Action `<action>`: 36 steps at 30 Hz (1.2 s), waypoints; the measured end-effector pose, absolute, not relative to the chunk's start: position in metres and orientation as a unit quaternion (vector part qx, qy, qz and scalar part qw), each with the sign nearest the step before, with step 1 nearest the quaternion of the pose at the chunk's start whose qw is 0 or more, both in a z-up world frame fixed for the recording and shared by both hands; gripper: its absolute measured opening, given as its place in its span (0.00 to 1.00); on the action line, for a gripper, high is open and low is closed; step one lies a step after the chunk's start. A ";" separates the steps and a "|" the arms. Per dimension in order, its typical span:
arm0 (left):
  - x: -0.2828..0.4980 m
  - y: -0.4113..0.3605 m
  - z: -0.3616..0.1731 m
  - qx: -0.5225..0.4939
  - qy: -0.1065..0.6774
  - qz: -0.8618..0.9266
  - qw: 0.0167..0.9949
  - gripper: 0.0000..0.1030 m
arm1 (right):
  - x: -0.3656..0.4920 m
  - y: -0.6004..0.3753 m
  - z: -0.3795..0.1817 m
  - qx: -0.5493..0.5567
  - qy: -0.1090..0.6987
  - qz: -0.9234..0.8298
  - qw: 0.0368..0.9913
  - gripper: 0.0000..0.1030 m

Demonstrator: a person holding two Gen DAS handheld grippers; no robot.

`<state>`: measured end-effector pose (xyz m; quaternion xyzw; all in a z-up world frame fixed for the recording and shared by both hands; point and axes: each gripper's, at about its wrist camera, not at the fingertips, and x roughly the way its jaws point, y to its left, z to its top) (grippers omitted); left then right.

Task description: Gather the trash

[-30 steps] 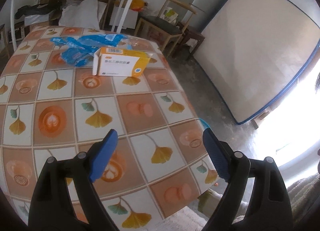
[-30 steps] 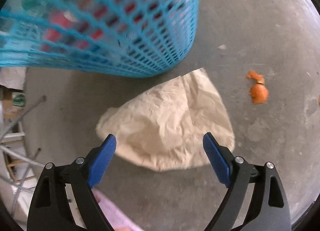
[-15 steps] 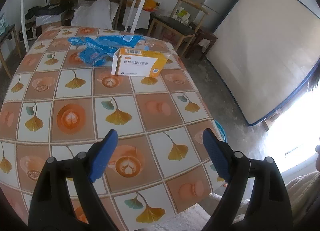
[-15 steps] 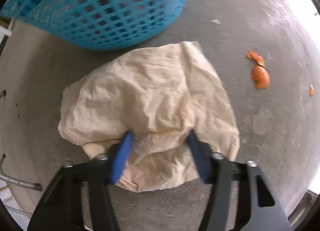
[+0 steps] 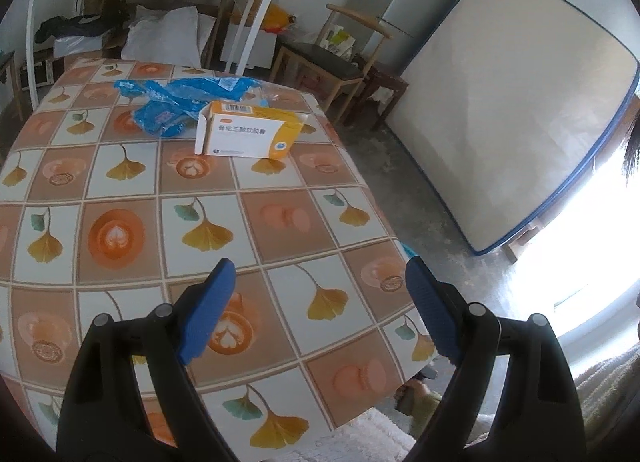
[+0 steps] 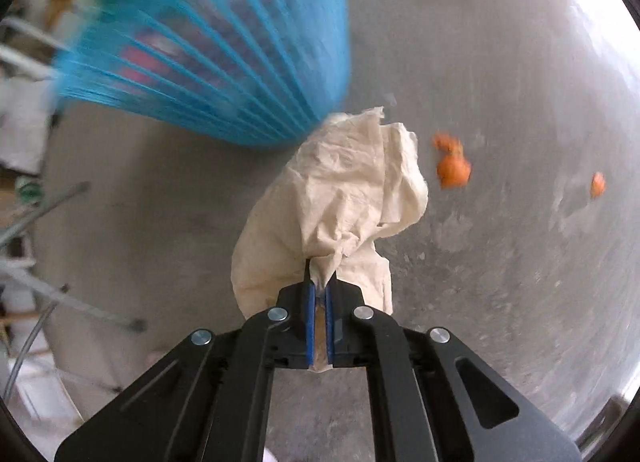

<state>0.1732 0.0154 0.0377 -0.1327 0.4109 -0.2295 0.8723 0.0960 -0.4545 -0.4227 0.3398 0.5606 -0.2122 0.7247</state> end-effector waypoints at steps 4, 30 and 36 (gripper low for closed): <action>0.172 0.017 0.035 -0.139 0.407 -0.238 0.871 0.80 | 0.099 -0.449 -0.334 0.293 0.509 -0.175 0.790 0.04; 0.171 0.064 0.017 -0.181 0.404 -0.207 0.872 0.80 | 0.276 -0.531 -0.362 0.181 0.676 -0.108 0.706 0.38; 0.172 0.062 0.016 -0.188 0.400 -0.218 0.870 0.80 | 0.246 -0.556 -0.305 0.211 0.617 -0.124 0.748 0.59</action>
